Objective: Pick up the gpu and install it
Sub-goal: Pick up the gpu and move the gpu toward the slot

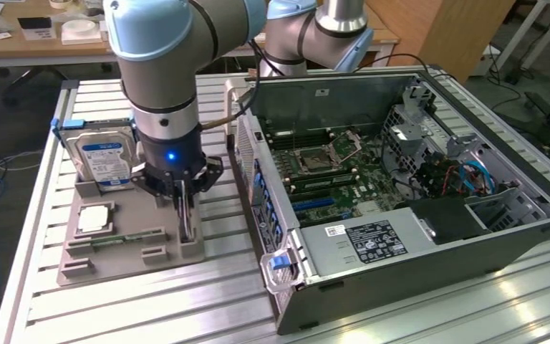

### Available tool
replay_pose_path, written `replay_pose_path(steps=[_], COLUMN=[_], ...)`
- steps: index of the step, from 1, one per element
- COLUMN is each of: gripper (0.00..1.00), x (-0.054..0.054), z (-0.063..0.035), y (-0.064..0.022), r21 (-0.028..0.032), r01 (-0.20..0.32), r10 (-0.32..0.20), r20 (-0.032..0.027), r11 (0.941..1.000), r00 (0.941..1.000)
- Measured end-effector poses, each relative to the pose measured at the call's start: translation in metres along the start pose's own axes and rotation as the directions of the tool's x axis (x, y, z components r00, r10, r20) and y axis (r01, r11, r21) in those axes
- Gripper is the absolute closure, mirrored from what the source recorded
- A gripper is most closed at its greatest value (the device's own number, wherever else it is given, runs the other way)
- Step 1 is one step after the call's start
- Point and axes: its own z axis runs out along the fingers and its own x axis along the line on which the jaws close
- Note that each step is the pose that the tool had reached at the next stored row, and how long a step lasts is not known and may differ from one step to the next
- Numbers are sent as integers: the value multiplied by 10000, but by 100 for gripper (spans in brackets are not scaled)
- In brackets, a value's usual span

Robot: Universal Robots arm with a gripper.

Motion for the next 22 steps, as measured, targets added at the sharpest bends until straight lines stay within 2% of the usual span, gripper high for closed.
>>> replay_pose_path(steps=[22], gripper=[72], x=[-4], z=[-313], y=[14], r21=[-49], r01=[-1], r10=[1], r20=[-4], r11=[10000], r00=[10000])
